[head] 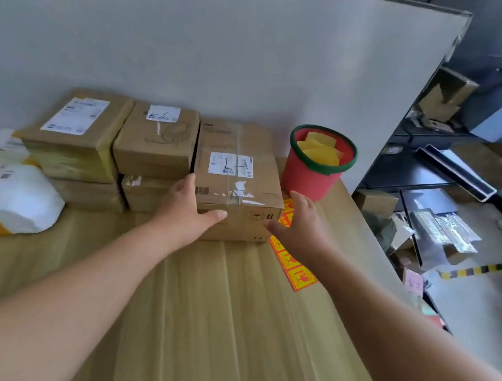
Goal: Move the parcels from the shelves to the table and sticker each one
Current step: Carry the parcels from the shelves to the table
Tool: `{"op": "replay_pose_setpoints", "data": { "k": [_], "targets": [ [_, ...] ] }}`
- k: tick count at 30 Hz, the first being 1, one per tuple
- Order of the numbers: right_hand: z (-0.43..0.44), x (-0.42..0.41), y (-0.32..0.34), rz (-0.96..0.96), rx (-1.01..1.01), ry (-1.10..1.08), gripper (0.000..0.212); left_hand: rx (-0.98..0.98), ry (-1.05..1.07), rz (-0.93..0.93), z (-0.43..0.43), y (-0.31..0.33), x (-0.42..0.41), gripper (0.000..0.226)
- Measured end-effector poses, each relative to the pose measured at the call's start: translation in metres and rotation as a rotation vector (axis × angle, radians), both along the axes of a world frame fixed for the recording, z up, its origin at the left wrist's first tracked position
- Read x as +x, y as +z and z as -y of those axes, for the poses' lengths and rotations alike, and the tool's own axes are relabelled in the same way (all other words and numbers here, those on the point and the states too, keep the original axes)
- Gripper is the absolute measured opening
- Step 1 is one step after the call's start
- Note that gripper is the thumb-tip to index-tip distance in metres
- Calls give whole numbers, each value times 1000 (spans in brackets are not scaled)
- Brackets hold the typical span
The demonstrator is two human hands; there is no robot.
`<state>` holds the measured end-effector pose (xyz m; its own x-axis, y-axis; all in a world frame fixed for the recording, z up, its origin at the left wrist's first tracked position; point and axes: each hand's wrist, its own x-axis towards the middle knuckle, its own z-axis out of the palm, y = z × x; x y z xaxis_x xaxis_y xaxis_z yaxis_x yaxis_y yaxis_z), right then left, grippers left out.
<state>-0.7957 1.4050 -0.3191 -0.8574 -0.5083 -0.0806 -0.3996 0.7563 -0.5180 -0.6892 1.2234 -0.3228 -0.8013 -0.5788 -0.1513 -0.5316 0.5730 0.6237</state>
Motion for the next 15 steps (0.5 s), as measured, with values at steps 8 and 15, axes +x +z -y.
{"op": "replay_pose_setpoints", "data": {
  "k": [8, 15],
  "targets": [
    [27, -79, -44, 220, -6, 56, 110, 178, 210, 113, 27, -45, -59, 130],
    [42, -91, -68, 367, -136, 30, 63, 302, 316, -5, 28, -64, -74, 70]
  ]
}}
